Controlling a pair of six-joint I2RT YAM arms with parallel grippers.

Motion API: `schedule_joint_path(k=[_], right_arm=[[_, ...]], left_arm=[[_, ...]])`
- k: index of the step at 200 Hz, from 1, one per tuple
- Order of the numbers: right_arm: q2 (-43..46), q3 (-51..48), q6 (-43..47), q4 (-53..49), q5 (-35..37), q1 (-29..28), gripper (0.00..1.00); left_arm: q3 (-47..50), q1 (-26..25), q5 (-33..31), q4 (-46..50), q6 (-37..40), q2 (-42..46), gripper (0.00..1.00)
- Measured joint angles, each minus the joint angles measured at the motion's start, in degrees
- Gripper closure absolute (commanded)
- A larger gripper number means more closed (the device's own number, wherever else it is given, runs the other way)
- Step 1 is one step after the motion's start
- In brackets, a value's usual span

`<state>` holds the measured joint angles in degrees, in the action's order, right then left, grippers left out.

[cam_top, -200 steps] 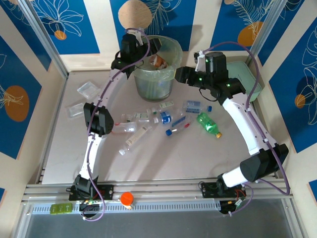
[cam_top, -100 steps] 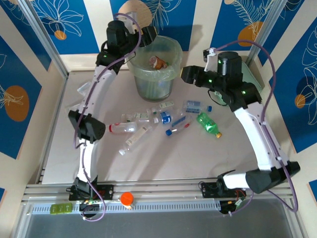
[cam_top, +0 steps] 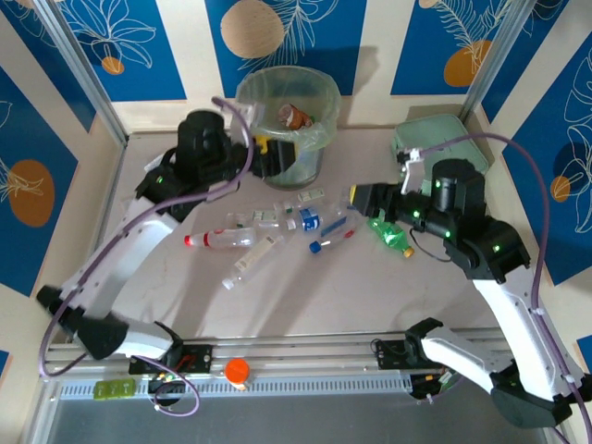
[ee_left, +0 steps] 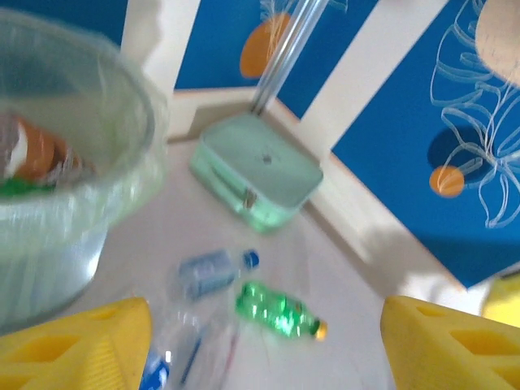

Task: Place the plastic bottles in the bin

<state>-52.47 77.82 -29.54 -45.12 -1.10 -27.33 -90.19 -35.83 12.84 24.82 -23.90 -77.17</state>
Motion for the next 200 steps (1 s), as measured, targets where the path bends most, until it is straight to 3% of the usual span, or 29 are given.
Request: schedule_joint_path(k=[43, 94, 144, 200], right_arm=[[3.1, -10.73, -5.01, -3.39, 4.04, -3.17, 0.37], [0.61, -18.75, -12.61, -2.51, 8.59, -3.39, 0.37], [-11.06, -20.31, -23.63, 0.81, 12.72, -1.7, 0.36], [-29.2, -15.54, -36.41, 0.15, 13.88, 1.53, 0.36]], left_arm=[[21.09, -0.02, -2.32, 2.54, -0.96, 15.93, 0.25], [42.77, 0.9, -2.84, 1.77, -6.16, 27.87, 0.23], [59.52, 3.15, -2.36, -4.37, -14.4, 34.93, 0.24], [62.53, 3.21, -2.36, -8.87, -16.74, 39.19, 0.24]])
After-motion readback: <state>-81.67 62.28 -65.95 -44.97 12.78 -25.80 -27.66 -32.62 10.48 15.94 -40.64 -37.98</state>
